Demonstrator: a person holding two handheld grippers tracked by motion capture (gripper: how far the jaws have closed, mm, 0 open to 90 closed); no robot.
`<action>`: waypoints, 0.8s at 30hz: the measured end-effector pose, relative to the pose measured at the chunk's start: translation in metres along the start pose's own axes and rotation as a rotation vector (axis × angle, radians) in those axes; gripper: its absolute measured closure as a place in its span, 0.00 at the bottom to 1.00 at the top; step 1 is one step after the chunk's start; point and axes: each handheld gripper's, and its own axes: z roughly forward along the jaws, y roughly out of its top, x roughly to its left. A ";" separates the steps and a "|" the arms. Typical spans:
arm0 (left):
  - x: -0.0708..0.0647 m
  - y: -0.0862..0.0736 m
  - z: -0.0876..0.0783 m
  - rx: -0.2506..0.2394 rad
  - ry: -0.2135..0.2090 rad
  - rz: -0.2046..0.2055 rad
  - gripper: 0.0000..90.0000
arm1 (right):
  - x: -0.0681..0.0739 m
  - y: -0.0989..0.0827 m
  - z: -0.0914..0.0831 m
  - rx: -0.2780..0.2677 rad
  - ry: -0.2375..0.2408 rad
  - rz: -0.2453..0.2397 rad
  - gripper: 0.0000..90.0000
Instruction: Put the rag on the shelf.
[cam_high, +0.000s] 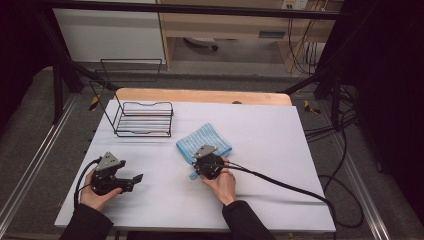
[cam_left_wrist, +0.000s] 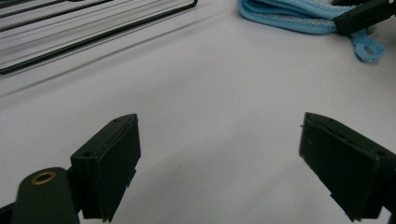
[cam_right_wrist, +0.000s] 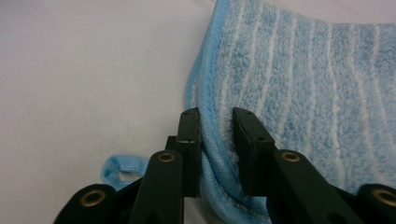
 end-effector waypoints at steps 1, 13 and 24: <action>0.000 0.000 0.000 -0.001 0.000 -0.001 0.14 | -0.001 0.001 -0.001 0.002 0.004 0.003 0.84; 0.000 0.001 0.000 0.001 -0.001 -0.003 0.14 | 0.001 0.008 -0.027 -0.020 0.136 -0.032 0.87; 0.000 0.002 -0.001 -0.001 -0.001 -0.011 0.14 | 0.030 -0.001 -0.046 -0.026 0.338 -0.049 0.87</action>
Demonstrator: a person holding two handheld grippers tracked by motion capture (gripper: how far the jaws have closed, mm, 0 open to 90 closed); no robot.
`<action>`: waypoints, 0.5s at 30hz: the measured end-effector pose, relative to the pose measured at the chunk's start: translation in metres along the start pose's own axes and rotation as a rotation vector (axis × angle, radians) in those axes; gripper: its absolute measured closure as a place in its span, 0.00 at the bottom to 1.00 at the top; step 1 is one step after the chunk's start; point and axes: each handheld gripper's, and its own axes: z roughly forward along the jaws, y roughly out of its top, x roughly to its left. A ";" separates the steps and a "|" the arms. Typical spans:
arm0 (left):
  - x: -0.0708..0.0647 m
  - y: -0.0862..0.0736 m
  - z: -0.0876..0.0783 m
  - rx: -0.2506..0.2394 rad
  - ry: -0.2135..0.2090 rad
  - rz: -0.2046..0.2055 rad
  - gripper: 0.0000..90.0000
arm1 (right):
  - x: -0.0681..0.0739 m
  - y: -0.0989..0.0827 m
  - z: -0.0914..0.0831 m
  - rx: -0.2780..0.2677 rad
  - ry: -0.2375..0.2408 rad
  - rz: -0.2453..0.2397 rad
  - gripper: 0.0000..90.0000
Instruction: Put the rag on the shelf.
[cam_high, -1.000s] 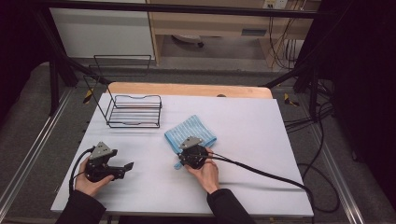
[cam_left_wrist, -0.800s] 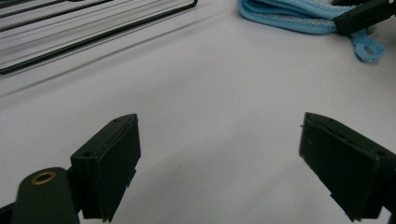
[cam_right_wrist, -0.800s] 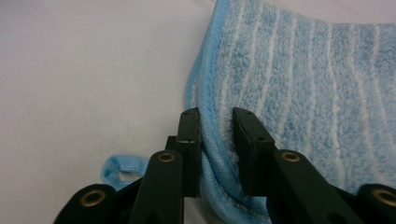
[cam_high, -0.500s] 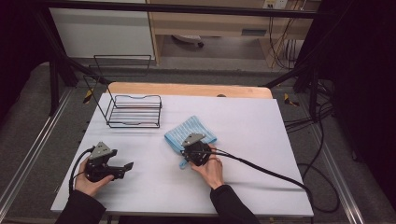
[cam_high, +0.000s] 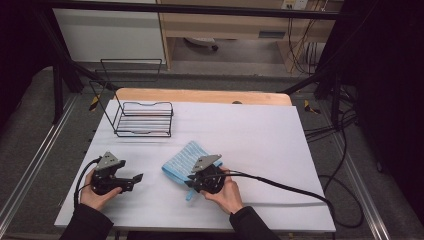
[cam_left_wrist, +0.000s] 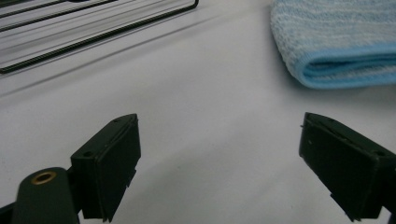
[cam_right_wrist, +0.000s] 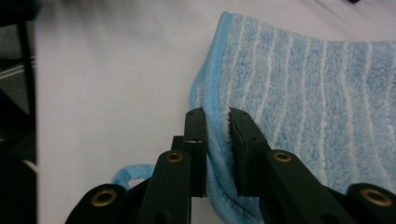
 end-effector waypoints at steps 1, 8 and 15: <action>0.000 0.000 0.000 0.000 0.001 0.000 0.14 | 0.003 -0.001 -0.001 -0.004 0.013 -0.004 0.87; -0.003 0.004 -0.002 -0.007 -0.017 -0.008 0.15 | 0.022 -0.010 -0.004 0.025 0.087 -0.039 0.86; -0.017 0.013 -0.001 0.009 -0.055 -0.021 0.24 | 0.022 -0.013 -0.003 0.027 0.115 -0.027 0.71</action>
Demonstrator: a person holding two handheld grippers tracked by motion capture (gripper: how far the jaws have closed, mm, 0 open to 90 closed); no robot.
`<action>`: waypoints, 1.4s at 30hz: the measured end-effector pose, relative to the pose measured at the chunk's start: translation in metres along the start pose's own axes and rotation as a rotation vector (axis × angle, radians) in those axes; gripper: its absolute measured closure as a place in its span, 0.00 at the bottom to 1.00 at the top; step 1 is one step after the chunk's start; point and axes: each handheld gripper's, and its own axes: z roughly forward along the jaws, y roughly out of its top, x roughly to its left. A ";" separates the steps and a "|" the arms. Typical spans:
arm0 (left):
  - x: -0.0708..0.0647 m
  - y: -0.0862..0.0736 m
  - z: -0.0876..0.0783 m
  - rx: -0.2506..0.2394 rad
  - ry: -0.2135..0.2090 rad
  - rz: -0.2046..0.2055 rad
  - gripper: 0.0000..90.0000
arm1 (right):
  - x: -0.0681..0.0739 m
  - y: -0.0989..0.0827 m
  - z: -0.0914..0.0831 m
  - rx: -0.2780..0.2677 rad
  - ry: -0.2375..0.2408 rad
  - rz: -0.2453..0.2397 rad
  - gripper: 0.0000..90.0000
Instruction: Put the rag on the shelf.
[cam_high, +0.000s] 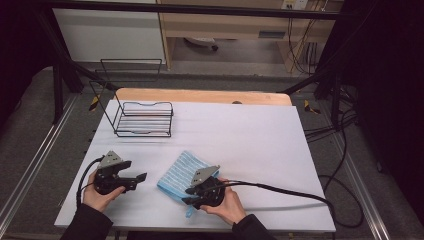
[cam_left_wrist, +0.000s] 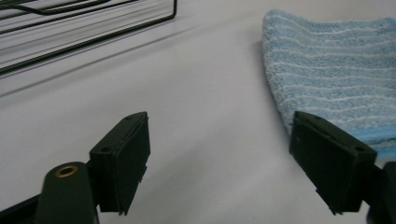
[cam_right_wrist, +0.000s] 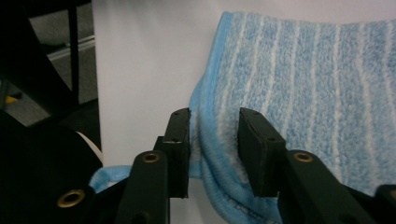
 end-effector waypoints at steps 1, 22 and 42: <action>0.000 0.000 0.000 0.000 0.000 0.000 0.26 | 0.000 0.000 0.000 0.000 0.000 0.000 0.71; -0.042 0.013 0.048 0.185 -0.155 0.012 0.71 | -0.072 -0.044 -0.032 -0.087 -0.310 0.387 0.58; -0.056 0.008 0.042 0.184 -0.113 -0.002 0.89 | -0.079 -0.040 -0.021 -0.122 -0.218 0.423 0.89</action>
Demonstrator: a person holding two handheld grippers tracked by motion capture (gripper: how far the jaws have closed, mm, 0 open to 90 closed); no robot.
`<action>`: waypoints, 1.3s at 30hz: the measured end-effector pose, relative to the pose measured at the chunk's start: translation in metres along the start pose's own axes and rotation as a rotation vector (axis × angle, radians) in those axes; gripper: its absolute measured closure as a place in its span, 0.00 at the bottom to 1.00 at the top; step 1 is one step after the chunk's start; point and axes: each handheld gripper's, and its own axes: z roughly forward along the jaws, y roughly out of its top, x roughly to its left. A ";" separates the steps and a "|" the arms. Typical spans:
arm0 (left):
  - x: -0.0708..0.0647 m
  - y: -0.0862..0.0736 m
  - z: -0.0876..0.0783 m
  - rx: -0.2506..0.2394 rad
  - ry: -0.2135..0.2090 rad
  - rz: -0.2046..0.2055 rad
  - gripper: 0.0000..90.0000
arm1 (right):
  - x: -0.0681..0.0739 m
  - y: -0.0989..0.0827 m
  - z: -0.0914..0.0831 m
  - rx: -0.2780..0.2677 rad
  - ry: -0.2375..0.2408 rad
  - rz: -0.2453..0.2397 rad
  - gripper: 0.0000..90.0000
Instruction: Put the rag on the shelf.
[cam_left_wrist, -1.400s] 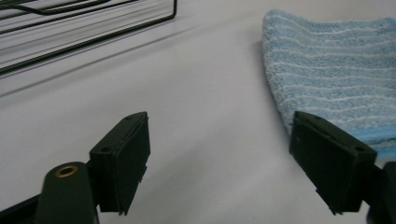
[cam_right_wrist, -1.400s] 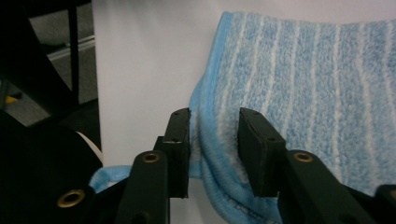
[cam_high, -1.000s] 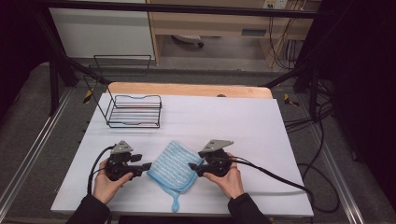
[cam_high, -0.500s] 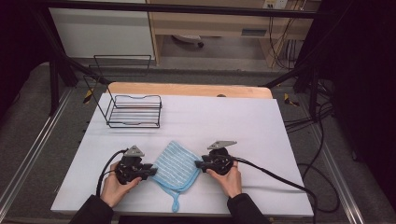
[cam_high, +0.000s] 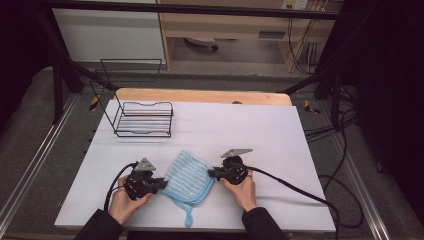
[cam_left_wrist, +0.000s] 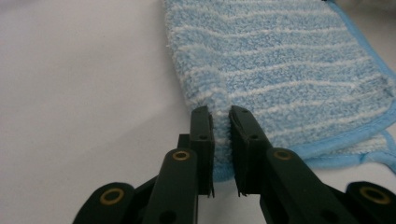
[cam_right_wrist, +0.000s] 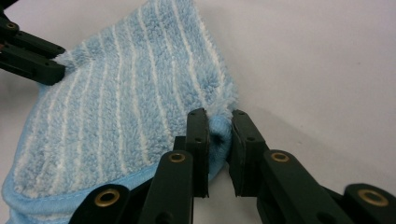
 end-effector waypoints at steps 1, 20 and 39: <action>0.000 0.000 0.000 0.000 0.000 0.000 0.89 | 0.001 0.002 0.001 0.002 -0.004 -0.012 0.89; -0.011 -0.022 -0.019 -0.012 0.036 -0.024 0.81 | 0.008 0.033 0.030 0.007 0.005 -0.142 0.79; 0.018 0.003 -0.029 -0.068 0.026 0.000 0.20 | -0.022 -0.007 -0.043 -0.080 -0.045 -0.057 0.07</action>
